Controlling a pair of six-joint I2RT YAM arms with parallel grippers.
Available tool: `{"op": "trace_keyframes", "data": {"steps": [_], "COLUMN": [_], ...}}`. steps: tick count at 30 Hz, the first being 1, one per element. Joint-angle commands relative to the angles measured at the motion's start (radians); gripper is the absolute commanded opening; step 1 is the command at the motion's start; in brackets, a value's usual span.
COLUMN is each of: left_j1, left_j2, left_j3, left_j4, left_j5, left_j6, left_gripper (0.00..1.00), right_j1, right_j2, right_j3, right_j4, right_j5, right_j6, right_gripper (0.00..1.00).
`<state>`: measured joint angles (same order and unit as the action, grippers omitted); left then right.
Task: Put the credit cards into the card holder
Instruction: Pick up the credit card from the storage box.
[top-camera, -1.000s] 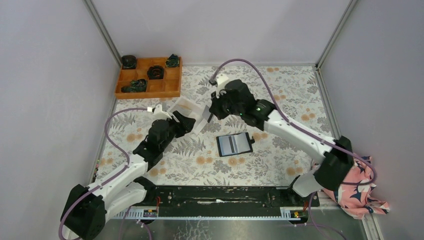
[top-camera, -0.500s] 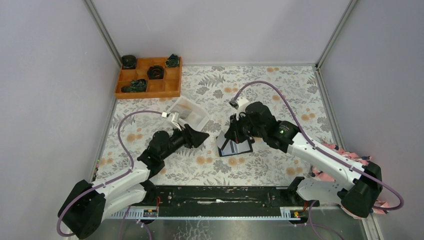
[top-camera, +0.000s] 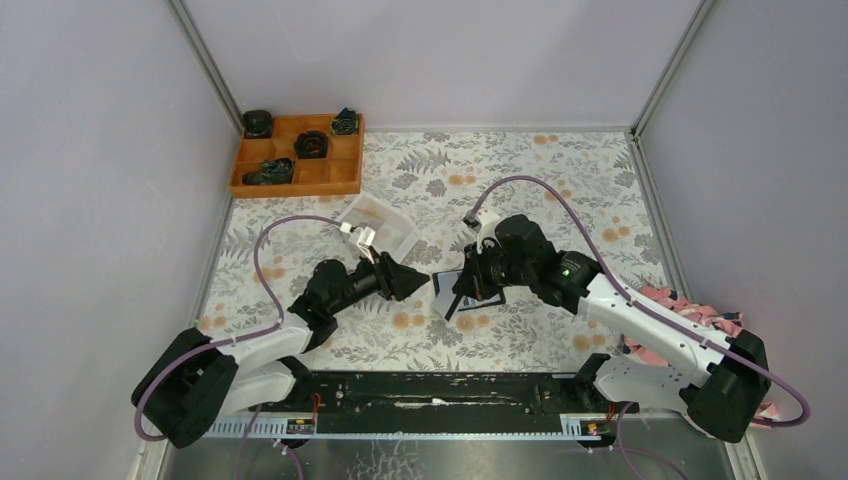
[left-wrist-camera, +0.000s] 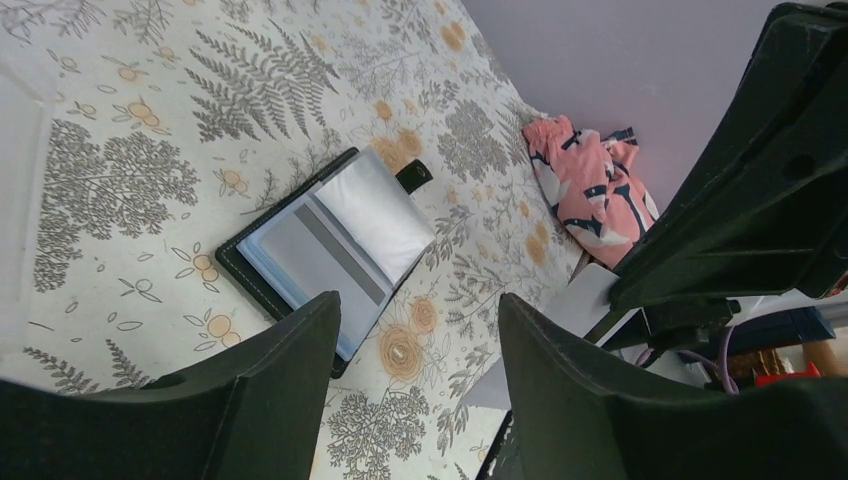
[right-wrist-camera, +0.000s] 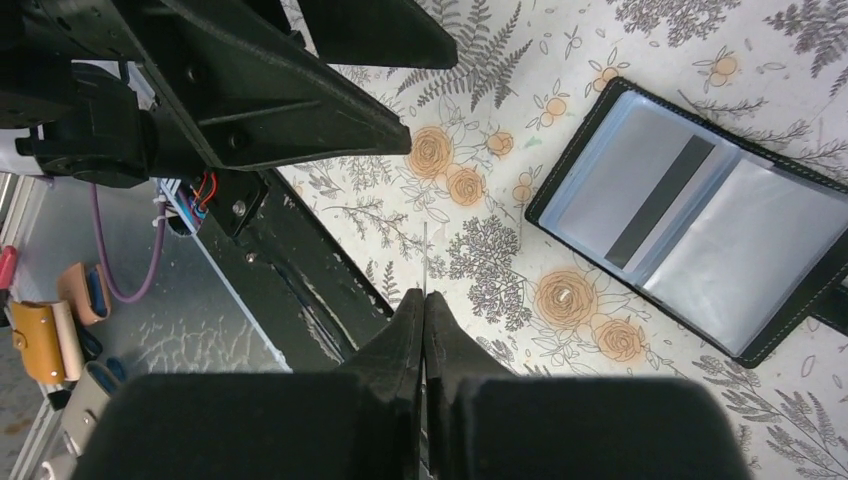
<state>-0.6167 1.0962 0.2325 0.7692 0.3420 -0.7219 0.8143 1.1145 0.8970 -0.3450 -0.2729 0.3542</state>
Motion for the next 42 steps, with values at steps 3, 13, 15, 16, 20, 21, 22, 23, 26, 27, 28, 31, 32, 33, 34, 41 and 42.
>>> {"op": "trace_keyframes", "data": {"steps": [3,13,15,16,20,21,22,23,26,27,28,31,32,33,34,41,42], "left_j1": [-0.008,-0.011,-0.011,-0.011,-0.010,-0.011,-0.011,-0.011,-0.010,-0.011,-0.011,-0.011,-0.011,-0.011,-0.011,-0.009,-0.009], "left_j2": [0.081,0.193,0.203,0.209,0.233,0.241,0.248,0.255,0.290,0.301,0.311,0.346,0.356,0.365,0.374,0.437,0.443], "left_j3": [-0.007,-0.022,-0.028,-0.028,-0.017,-0.015,-0.011,-0.007,0.011,0.015,0.018,0.020,0.021,0.022,0.023,0.025,0.025], "left_j4": [0.184,0.358,0.381,0.390,0.410,0.417,0.423,0.428,0.432,0.434,0.442,0.491,0.508,0.523,0.535,0.631,0.638], "left_j5": [0.107,0.234,0.249,0.256,0.292,0.302,0.312,0.323,0.358,0.371,0.381,0.410,0.418,0.426,0.434,0.475,0.478], "left_j6": [0.024,-0.012,-0.015,-0.017,-0.019,-0.020,-0.020,-0.022,-0.025,-0.027,-0.030,-0.053,-0.062,-0.069,-0.074,-0.114,-0.116], "left_gripper": [0.66,0.66,0.66,0.65,0.65,0.65,0.65,0.65,0.64,0.64,0.64,0.61,0.60,0.58,0.57,0.41,0.37], "right_j1": [-0.041,-0.122,-0.130,-0.133,-0.144,-0.145,-0.148,-0.148,-0.154,-0.156,-0.160,-0.165,-0.169,-0.172,-0.176,-0.204,-0.206], "right_j2": [-0.009,0.009,0.012,0.014,0.032,0.038,0.044,0.050,0.064,0.068,0.073,0.091,0.098,0.107,0.116,0.156,0.159], "right_j3": [-0.022,-0.048,-0.051,-0.053,-0.056,-0.055,-0.055,-0.055,-0.049,-0.048,-0.046,-0.043,-0.043,-0.043,-0.043,-0.049,-0.050], "right_j4": [0.081,0.117,0.122,0.129,0.148,0.151,0.154,0.157,0.164,0.167,0.168,0.169,0.171,0.173,0.173,0.195,0.196], "right_j5": [-0.117,-0.215,-0.228,-0.236,-0.268,-0.276,-0.283,-0.291,-0.315,-0.324,-0.335,-0.352,-0.361,-0.372,-0.384,-0.437,-0.441], "right_j6": [0.024,0.029,0.029,0.032,0.040,0.042,0.044,0.044,0.047,0.047,0.048,0.048,0.048,0.046,0.046,0.048,0.048], "right_gripper": [0.00,0.00,0.00,0.00,0.00,0.00,0.00,0.00,0.00,0.00,0.00,0.00,0.00,0.00,0.00,0.00,0.00]}}
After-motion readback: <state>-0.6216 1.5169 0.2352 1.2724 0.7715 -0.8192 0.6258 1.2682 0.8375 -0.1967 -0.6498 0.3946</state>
